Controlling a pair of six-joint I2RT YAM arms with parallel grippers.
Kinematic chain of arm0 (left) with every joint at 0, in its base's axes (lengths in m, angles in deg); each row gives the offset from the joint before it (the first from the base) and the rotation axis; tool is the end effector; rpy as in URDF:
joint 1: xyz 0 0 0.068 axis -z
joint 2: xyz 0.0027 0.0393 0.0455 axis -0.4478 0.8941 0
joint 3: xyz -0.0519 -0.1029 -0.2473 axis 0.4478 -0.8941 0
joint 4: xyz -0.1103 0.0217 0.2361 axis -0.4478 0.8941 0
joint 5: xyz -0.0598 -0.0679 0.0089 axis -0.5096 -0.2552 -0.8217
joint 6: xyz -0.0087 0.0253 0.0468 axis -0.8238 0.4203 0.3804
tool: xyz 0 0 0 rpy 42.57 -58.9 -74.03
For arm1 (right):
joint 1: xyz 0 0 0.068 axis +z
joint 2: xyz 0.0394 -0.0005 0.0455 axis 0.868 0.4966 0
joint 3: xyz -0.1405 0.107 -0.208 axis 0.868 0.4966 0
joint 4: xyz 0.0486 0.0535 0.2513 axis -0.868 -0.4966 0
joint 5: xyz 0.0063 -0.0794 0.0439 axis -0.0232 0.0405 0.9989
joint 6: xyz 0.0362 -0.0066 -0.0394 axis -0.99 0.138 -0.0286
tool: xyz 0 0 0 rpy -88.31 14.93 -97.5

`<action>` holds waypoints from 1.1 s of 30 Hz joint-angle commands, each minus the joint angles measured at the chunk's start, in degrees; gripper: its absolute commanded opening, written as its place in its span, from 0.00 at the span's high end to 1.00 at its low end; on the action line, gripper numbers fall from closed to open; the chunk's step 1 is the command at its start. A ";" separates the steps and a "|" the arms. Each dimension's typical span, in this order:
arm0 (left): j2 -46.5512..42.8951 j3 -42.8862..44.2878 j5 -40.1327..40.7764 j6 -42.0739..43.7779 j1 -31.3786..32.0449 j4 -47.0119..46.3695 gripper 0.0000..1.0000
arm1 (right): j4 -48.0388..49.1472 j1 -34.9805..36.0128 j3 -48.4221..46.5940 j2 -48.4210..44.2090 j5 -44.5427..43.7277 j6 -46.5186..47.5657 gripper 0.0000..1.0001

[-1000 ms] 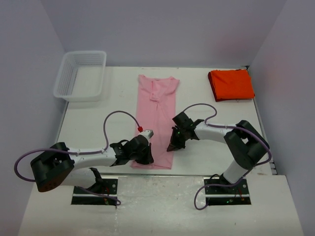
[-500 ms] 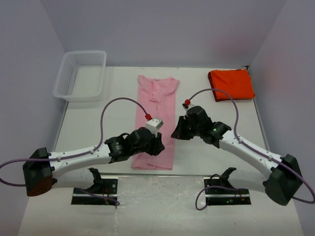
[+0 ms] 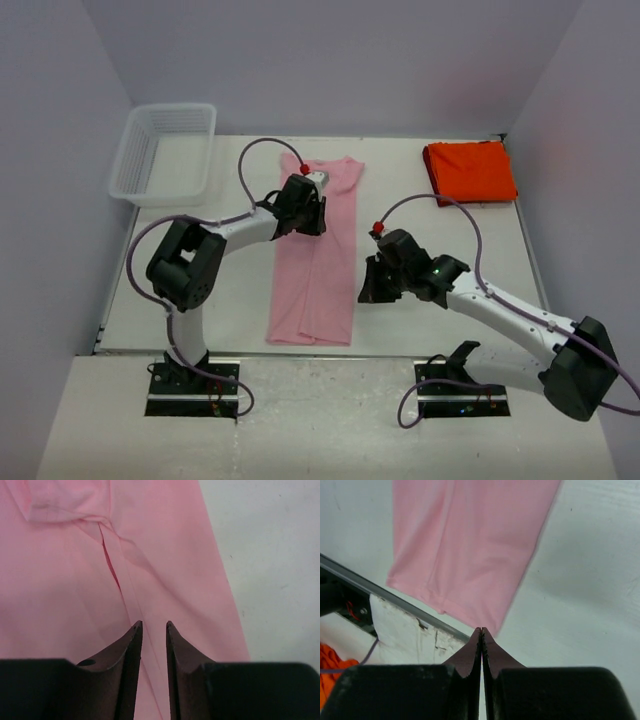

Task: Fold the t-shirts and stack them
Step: Grab the bottom of the folded rectangular tshirt with both arms

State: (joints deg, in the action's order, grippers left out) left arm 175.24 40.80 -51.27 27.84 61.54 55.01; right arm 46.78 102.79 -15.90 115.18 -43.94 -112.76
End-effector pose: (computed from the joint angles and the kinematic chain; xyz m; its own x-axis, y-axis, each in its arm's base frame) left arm 0.3277 -0.2312 0.1894 -0.7542 0.0770 -0.6521 0.3503 0.8872 -0.3003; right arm 0.1609 0.1546 0.2472 -0.9048 0.0292 -0.4248 -0.2066 0.8422 0.4981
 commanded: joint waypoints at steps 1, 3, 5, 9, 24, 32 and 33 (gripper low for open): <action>5.24 7.57 -8.72 3.91 -2.77 -4.61 0.74 | 3.63 2.08 2.07 3.41 4.34 0.70 1.00; 9.02 10.37 -9.95 3.92 -3.73 -4.96 0.74 | 5.40 3.75 1.90 7.27 4.95 0.70 1.00; 11.48 11.44 -11.01 3.31 -4.35 -5.40 0.73 | 5.93 5.59 0.68 9.74 4.78 0.79 1.00; 14.74 14.08 -12.24 2.34 -5.84 -4.96 0.73 | 6.45 7.18 -1.26 14.22 4.25 0.53 1.00; 27.31 25.58 -15.06 3.13 -7.43 -2.42 0.73 | 5.40 7.44 -3.02 15.46 1.61 -0.27 1.00; 21.17 20.43 -14.71 2.60 -7.43 -6.88 0.58 | 6.89 7.71 0.14 14.94 -2.16 -1.85 1.00; 20.20 19.72 -14.62 2.86 -7.52 -8.99 0.53 | 7.07 7.71 0.49 14.67 -2.51 -2.20 1.00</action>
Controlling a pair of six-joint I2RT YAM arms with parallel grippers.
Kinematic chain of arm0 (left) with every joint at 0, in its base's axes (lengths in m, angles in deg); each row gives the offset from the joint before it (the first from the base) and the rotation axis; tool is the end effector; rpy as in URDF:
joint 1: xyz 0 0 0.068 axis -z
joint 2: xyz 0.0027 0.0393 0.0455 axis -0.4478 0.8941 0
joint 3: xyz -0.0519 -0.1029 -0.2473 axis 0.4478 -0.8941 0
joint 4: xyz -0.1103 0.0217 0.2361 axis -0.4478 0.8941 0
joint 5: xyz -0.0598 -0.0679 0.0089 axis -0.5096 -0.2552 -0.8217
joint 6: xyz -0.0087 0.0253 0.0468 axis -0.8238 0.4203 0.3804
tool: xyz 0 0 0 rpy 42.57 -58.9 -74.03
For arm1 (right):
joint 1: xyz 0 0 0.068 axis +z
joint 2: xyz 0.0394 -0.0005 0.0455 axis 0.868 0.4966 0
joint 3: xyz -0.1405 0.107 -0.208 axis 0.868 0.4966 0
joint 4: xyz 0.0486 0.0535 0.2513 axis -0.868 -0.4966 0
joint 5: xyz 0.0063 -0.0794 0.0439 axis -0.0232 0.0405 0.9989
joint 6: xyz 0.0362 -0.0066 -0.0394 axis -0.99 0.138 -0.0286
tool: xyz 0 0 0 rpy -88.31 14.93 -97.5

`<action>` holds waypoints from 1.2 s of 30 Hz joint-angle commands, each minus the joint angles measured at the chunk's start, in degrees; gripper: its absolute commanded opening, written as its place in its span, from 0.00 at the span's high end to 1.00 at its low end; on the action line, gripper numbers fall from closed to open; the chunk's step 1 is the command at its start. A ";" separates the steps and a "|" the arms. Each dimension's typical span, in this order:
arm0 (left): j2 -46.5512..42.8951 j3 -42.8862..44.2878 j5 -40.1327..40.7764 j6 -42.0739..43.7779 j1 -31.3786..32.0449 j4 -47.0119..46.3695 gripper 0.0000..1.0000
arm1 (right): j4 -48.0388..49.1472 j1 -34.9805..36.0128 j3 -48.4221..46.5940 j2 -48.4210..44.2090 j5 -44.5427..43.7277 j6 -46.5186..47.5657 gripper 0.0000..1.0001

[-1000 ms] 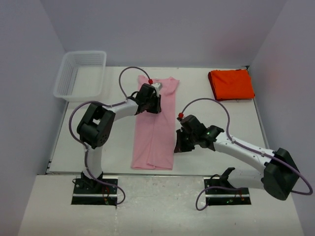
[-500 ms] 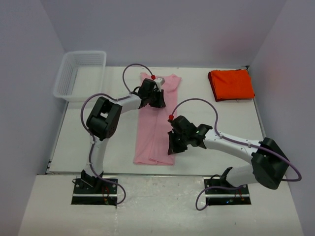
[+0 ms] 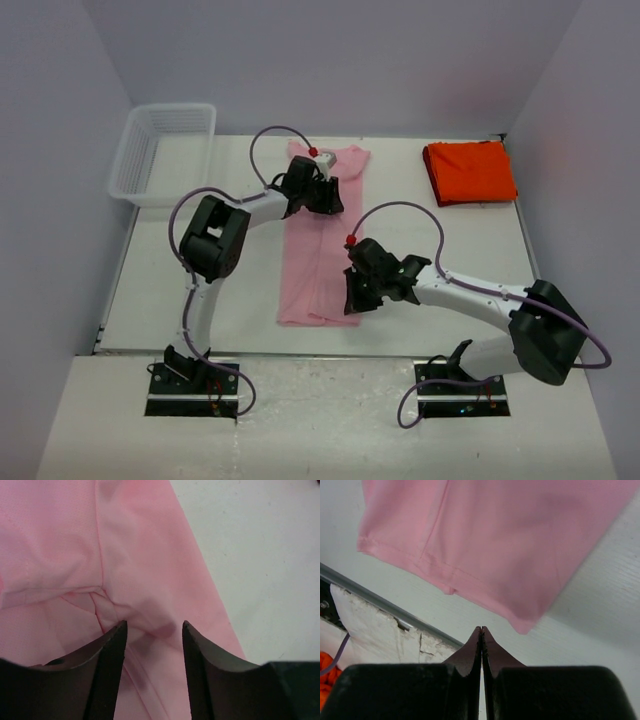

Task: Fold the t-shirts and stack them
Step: Grab the bottom of the folded rectangular tshirt with both arms

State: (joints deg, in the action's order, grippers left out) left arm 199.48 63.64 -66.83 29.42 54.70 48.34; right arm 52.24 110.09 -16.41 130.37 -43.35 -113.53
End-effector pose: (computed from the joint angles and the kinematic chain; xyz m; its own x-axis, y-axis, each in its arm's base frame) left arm 0.4373 -0.2463 0.1407 -0.7494 0.0312 -0.6614 0.4352 0.7760 -0.4565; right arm 0.1646 0.2036 0.1968 -0.9446 -0.1233 -0.3042 -0.2530 0.8639 0.4356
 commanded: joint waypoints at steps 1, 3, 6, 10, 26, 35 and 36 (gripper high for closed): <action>-5.79 -3.65 1.12 1.46 -0.68 -2.51 0.49 | 1.78 0.49 1.43 -0.61 -3.89 -1.61 1.00; -7.64 -5.75 1.38 1.46 -0.68 -4.08 0.36 | 1.69 0.58 1.79 -0.96 -4.95 -2.40 0.99; -12.38 -9.45 1.64 1.55 -0.68 -6.90 0.29 | 2.05 1.11 2.58 -2.53 -6.27 -3.54 0.90; -20.98 -13.76 2.00 1.90 -0.59 -10.16 0.24 | 1.78 1.90 3.90 -6.48 -8.20 -5.48 0.77; -55.62 -40.98 20.54 -12.67 4.68 11.36 0.40 | 4.33 1.20 11.98 -8.52 -8.47 -15.23 0.41; -68.73 -49.36 20.55 -14.00 7.06 18.83 0.40 | 12.59 -2.05 16.73 -4.39 -5.83 -19.97 0.53; -69.52 -50.67 20.20 -14.18 7.06 18.84 0.40 | 13.64 -2.58 17.86 -4.39 -5.92 -20.94 0.54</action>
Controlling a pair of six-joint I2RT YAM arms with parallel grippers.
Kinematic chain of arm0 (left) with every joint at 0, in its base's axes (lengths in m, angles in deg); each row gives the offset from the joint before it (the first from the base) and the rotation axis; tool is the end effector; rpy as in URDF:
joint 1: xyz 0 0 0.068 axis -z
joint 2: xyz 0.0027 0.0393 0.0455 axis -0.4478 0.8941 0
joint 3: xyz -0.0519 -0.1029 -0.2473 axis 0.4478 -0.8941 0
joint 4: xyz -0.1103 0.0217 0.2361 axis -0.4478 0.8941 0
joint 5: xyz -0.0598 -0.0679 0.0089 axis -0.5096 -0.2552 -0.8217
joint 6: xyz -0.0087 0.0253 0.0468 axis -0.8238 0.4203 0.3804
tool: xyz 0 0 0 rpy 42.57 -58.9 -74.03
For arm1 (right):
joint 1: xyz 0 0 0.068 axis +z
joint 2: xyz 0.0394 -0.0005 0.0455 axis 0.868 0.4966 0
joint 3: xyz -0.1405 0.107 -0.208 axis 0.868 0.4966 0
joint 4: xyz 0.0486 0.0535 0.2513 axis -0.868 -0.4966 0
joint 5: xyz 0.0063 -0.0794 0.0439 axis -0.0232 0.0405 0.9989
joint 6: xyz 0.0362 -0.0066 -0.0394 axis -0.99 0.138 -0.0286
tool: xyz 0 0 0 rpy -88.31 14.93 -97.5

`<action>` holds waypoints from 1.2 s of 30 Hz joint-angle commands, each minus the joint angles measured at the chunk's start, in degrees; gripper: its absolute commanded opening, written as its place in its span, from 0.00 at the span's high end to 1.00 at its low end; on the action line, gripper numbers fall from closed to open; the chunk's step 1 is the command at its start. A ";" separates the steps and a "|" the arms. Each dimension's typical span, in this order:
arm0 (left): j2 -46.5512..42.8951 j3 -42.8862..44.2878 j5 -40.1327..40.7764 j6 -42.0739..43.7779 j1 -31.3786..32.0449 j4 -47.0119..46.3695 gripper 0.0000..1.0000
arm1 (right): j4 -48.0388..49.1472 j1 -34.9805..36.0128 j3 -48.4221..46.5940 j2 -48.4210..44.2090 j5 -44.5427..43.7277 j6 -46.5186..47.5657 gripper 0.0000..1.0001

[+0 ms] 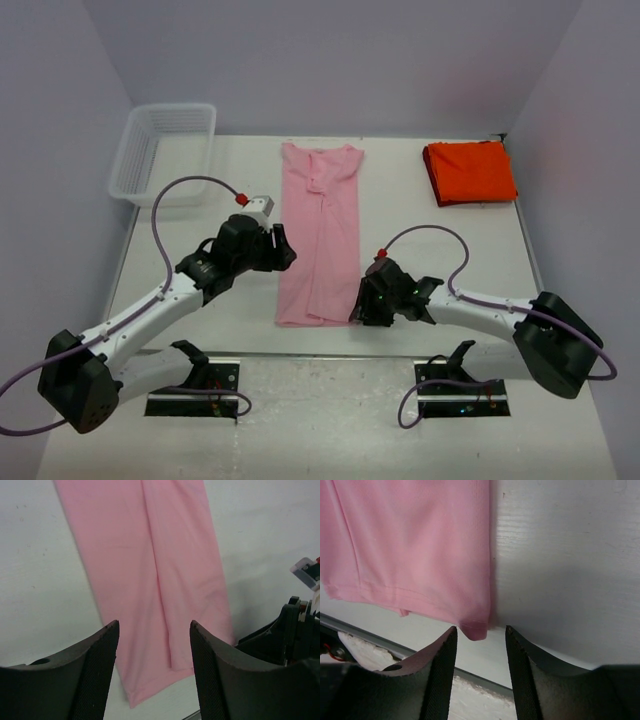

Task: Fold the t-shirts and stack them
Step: Grab the bottom of the folded rectangular tshirt with both arms

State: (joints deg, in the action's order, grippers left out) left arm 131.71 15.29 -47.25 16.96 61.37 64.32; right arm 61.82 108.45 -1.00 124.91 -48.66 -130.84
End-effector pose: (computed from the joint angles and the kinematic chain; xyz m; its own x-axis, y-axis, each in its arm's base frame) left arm 0.1952 -0.1348 0.2580 -0.7033 -0.1668 -0.6911 0.2154 0.8764 -0.4307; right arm 0.1445 0.1649 0.1499 -0.9533 0.2018 -0.2246 0.0789 0.8845 0.4598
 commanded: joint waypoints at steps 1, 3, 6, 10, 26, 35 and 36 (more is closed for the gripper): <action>-2.18 -2.94 0.17 -1.90 0.31 2.86 0.40 | 4.77 -1.29 2.99 1.08 -0.52 -3.98 0.55; -3.06 -4.35 -0.36 -2.51 0.31 2.51 0.40 | 6.61 -2.34 4.74 0.90 0.44 -5.12 0.58; -3.76 -6.72 -0.62 -2.86 0.48 2.42 0.39 | 7.85 -2.61 5.98 1.52 0.97 -6.36 0.61; -4.38 -8.40 -0.45 -2.78 0.48 4.35 0.37 | 9.34 -2.61 7.73 1.52 1.15 -8.20 0.64; -4.65 -8.75 1.75 -6.11 2.14 12.00 0.36 | 11.64 -2.35 10.02 2.13 1.07 -10.75 0.88; -8.16 -13.31 -0.88 -10.16 4.35 11.39 0.33 | 10.76 -2.26 8.88 2.40 0.80 -9.26 1.00; -8.69 -13.93 -2.10 -10.33 4.43 11.74 0.33 | 10.75 -2.26 8.88 2.57 0.71 -9.09 1.00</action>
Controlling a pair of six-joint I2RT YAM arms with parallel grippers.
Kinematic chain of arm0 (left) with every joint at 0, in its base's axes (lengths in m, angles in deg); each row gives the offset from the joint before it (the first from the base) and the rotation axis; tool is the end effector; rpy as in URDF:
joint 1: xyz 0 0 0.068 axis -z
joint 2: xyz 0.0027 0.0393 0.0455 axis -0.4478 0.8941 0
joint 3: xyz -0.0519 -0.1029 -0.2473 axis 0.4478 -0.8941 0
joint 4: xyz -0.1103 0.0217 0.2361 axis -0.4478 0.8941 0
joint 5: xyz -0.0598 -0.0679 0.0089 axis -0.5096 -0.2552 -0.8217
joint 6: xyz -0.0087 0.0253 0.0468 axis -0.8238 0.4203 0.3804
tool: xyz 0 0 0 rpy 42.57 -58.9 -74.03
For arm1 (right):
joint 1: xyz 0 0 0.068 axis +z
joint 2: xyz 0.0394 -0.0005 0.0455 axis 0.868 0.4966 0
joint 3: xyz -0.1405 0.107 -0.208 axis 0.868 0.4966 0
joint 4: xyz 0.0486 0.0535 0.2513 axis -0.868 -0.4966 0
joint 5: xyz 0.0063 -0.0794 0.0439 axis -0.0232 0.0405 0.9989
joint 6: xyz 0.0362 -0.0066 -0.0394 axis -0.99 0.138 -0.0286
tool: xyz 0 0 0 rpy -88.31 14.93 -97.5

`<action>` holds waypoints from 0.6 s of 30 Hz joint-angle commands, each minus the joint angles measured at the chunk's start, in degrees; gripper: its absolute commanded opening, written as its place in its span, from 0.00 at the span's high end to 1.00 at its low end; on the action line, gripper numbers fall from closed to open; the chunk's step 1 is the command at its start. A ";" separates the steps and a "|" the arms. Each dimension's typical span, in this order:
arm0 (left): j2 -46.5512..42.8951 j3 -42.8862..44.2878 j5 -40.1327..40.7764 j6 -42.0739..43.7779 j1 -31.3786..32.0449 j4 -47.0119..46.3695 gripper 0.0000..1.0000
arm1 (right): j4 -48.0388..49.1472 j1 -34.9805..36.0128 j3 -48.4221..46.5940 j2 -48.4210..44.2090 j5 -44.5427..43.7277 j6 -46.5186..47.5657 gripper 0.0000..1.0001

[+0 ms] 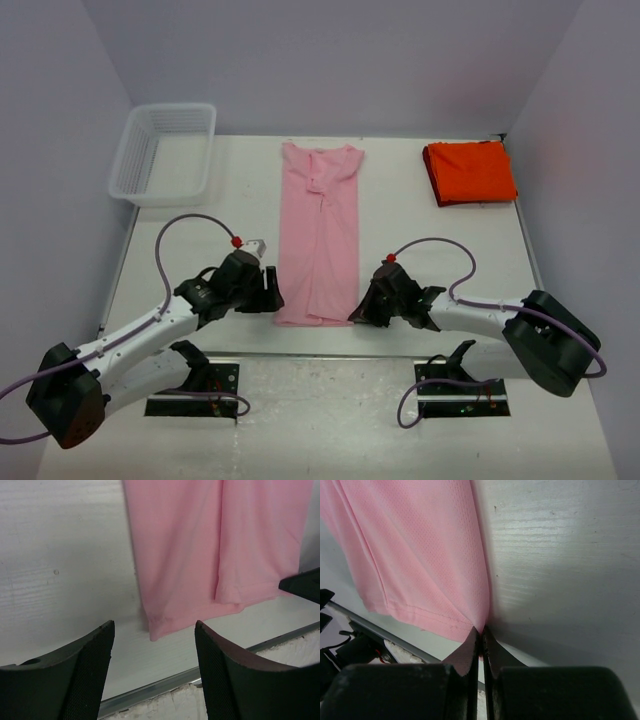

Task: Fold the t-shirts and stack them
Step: Grab the bottom of the folded rectangular tshirt with both arms

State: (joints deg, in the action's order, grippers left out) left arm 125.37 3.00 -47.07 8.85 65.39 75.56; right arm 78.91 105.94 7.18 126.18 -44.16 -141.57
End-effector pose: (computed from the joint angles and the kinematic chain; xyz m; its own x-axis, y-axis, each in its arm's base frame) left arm 0.1449 -0.1156 0.1936 -0.8726 -0.1345 -0.4695 0.0646 0.9211 -0.3840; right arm 0.1458 0.1565 0.1254 -0.9166 0.3806 -0.1225 0.2302 0.7528 0.6166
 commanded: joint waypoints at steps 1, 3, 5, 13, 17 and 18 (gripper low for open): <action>-3.05 -2.09 -2.12 -2.57 0.50 0.68 0.33 | -6.51 0.25 0.62 1.22 -3.88 1.65 1.00; -3.23 -2.62 -1.59 -4.50 1.82 0.86 0.33 | -6.34 0.25 0.79 1.13 -3.79 1.74 1.00; -2.71 -3.32 -1.76 -5.21 1.99 0.95 0.36 | -5.90 0.25 1.15 0.95 -3.79 1.65 1.00; -2.35 -6.83 -1.32 -8.11 2.61 0.16 0.44 | -6.16 0.25 1.94 -0.10 -3.88 1.38 1.00; -0.78 -8.42 -1.41 -8.99 2.79 -4.05 0.46 | -6.07 0.34 1.85 -0.45 -3.70 1.47 1.00; 0.62 -8.59 -1.50 -8.99 2.96 -4.76 0.47 | -6.07 0.34 1.85 -0.45 -3.70 1.56 1.00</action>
State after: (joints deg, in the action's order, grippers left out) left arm 124.21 -4.75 -48.12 1.83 67.92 75.01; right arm 78.65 105.96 7.40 125.67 -44.23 -141.42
